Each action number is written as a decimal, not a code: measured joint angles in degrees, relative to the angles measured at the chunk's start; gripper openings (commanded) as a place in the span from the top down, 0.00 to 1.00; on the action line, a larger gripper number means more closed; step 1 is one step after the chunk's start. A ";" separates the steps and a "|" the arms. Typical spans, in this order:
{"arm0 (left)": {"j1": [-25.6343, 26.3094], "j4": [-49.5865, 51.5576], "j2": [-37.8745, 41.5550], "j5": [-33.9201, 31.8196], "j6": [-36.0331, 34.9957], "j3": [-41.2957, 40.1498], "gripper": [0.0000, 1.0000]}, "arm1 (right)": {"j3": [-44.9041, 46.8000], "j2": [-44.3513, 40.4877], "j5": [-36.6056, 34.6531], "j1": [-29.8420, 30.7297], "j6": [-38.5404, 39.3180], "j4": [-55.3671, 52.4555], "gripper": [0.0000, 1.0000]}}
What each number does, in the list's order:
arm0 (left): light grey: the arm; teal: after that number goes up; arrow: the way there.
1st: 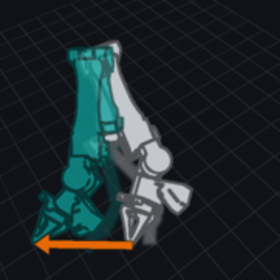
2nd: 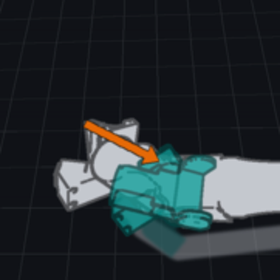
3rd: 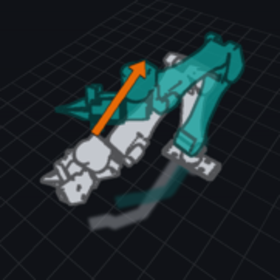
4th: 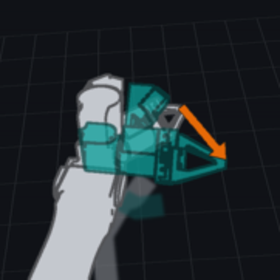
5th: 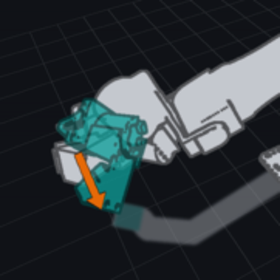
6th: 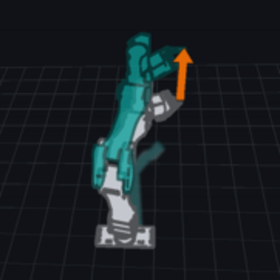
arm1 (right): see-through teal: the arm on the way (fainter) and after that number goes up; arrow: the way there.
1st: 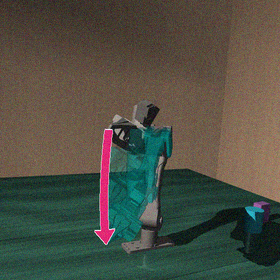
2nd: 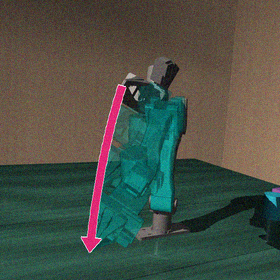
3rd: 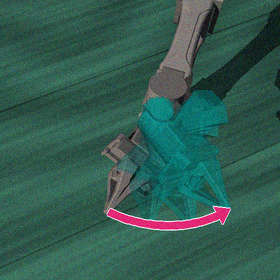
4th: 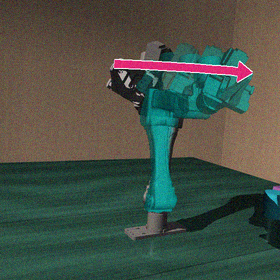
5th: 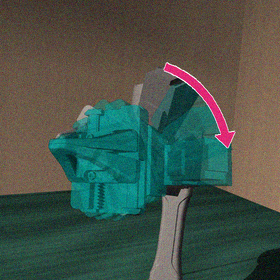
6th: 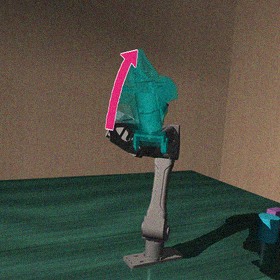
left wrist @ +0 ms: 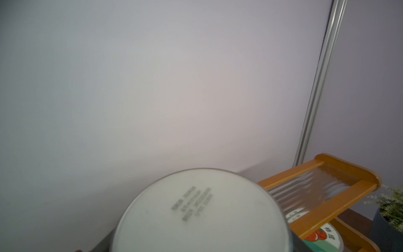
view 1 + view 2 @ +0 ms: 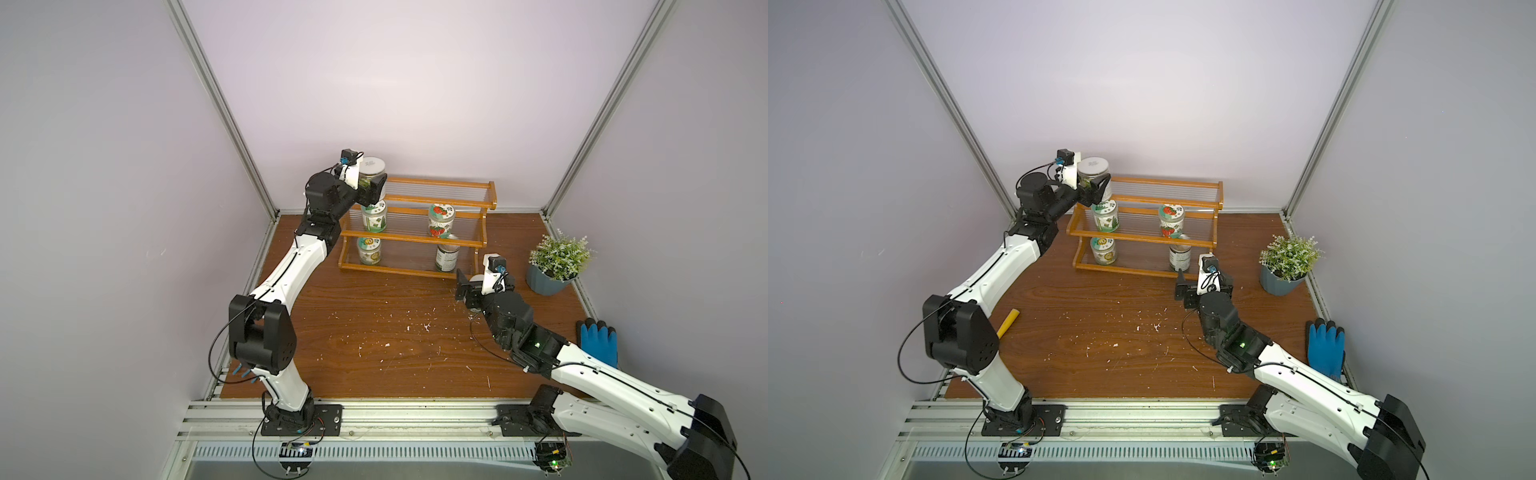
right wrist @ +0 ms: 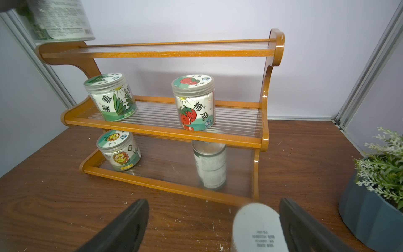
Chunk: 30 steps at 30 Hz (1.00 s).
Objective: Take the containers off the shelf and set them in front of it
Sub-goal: 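Pick up a container from the shelf, then place the container at the center of the board.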
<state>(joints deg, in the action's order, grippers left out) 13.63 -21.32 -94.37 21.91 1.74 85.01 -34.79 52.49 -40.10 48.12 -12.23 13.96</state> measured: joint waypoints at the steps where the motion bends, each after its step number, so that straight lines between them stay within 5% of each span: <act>1: 0.42 -0.33 2.21 0.00 -0.02 -1.92 0.48 | 0.00 -0.24 0.04 -0.07 -0.07 0.00 0.01; 17: 15.56 -1.99 32.09 -5.03 -0.24 -41.00 0.48 | 0.00 -3.89 1.05 -1.11 -0.31 -0.13 0.01; 30: 20.55 -11.17 30.16 -6.99 3.67 -56.46 0.48 | 1.40 -8.41 0.96 -1.33 -0.85 -0.96 0.01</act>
<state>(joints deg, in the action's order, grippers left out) 34.17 -32.49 -64.20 14.92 5.41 28.56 -33.39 44.07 -39.13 46.78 -13.08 12.99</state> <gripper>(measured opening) 0.842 0.993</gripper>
